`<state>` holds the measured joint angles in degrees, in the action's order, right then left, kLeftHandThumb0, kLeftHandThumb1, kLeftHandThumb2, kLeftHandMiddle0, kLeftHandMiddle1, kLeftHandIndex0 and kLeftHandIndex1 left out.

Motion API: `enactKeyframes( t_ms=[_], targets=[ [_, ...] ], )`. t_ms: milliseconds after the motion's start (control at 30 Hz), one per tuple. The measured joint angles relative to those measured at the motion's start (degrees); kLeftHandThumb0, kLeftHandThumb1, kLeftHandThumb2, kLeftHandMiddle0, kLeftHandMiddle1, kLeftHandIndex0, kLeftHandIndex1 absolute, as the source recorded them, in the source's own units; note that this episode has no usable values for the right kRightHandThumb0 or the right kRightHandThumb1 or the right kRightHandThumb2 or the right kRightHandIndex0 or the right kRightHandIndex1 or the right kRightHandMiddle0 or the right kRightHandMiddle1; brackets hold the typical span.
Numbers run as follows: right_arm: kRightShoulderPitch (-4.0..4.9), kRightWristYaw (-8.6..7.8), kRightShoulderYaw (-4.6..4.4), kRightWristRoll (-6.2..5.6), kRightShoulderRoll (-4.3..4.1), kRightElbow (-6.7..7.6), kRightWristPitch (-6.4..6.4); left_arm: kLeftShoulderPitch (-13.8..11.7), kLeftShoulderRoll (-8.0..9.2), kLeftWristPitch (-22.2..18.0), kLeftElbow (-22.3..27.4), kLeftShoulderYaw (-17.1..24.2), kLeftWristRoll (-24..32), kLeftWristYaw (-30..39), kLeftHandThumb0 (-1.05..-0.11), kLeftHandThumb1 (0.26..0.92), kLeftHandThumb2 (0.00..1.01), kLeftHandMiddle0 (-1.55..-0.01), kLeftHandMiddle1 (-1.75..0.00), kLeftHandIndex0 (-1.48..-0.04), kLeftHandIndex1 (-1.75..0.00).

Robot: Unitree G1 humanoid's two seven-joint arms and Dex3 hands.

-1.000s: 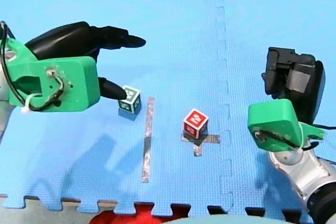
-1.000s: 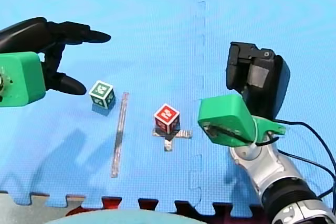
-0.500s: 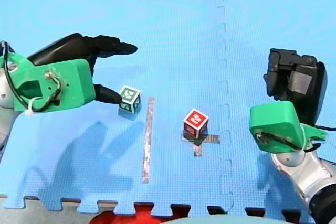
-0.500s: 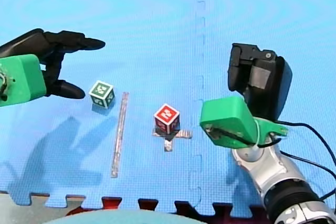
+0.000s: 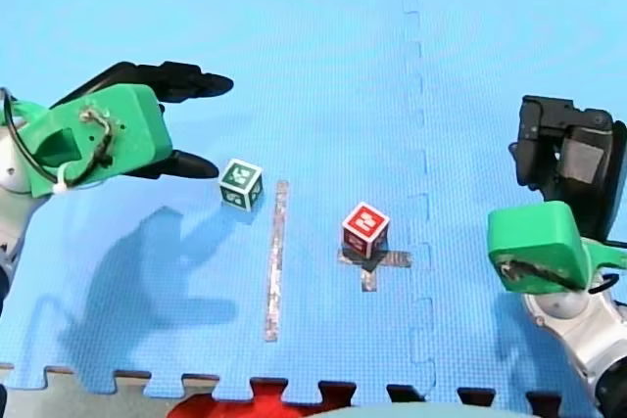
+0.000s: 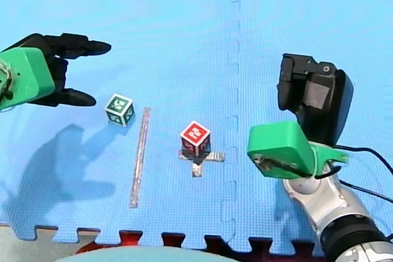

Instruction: Stack cube left

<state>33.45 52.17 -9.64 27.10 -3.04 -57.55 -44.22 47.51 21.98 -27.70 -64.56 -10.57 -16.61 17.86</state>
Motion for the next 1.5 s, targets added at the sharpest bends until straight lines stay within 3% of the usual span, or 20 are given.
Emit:
enactKeyframes(
  t_ms=[167, 533, 667, 767, 1167, 1500],
  targets=[
    [-0.93, -1.04, 0.55, -0.27, -0.54, 1.2, -0.18, 1.9, -1.16, -0.6, -4.2, 0.6, 0.4, -0.2, -1.006, 0.712, 0.0, -0.89, -1.75, -0.51, 0.0],
    [-1.1, -1.71, 1.2, -0.21, -0.62, 1.54, -0.17, 3.4, -1.42, 0.1, -7.5, 1.2, 0.3, -0.5, -1.022, 0.736, 0.01, -0.9, -1.75, -0.53, -0.02],
    [-1.06, -1.46, 1.26, 0.1, -0.62, 1.36, -0.17, 3.5, -1.45, 0.4, -8.5, 1.5, 0.1, -1.9, -0.753, 0.677, 0.01, -0.9, -1.75, -0.53, -0.01],
    [-1.01, -0.87, 1.28, 0.38, -0.62, 1.24, -0.17, 3.5, -1.45, 0.5, -9.2, 1.5, -0.2, -2.7, -0.716, 0.676, 0.01, -0.9, -1.75, -0.52, 0.0],
    [-1.03, -0.68, 1.62, 0.34, -1.16, 1.33, -0.35, 3.9, -1.94, 3.4, -10.1, 4.3, 2.5, 3.4, -0.709, 0.678, 0.01, -0.89, -1.75, -0.5, 0.0],
    [-1.53, -0.69, 1.9, 0.38, -1.59, 2.9, -0.3, 4.2, -1.69, 2.6, -9.9, 2.3, 0.2, 6.4, -0.721, 0.691, 0.01, -0.84, -1.75, -0.53, -0.01]
  ],
)
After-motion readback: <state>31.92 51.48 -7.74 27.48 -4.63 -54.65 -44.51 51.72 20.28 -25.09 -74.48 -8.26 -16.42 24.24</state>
